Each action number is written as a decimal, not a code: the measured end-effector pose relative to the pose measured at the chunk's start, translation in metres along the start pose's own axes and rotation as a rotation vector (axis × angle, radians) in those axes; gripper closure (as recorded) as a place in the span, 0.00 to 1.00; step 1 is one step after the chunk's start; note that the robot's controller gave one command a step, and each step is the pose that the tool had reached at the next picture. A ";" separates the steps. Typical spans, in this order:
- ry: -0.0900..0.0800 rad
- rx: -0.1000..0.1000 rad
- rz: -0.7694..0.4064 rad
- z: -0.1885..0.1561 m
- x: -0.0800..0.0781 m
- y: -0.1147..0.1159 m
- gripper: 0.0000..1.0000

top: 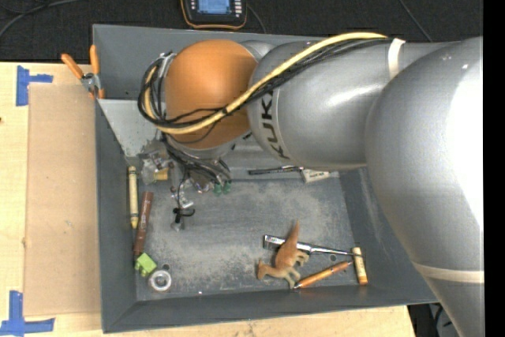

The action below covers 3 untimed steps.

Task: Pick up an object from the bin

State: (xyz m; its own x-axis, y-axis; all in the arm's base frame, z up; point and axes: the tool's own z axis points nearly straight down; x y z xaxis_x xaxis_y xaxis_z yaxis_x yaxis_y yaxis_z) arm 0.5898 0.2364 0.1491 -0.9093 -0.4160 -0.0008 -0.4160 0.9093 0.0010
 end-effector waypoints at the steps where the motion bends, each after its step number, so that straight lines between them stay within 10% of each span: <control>1: 0.003 -0.003 -0.287 0.029 -0.014 0.003 0.00; 2: -0.006 0.001 -0.460 0.079 -0.029 -0.002 0.00; 3: -0.002 -0.002 -0.584 0.080 -0.023 0.002 1.00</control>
Offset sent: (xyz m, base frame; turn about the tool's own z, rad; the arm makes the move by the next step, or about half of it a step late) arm 0.0267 0.0106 -0.0791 -0.4648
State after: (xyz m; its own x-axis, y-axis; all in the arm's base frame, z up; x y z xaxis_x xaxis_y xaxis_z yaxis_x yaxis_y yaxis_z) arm 0.6100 0.2475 0.0696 -0.5291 -0.8485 -0.0032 -0.8486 0.5291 0.0017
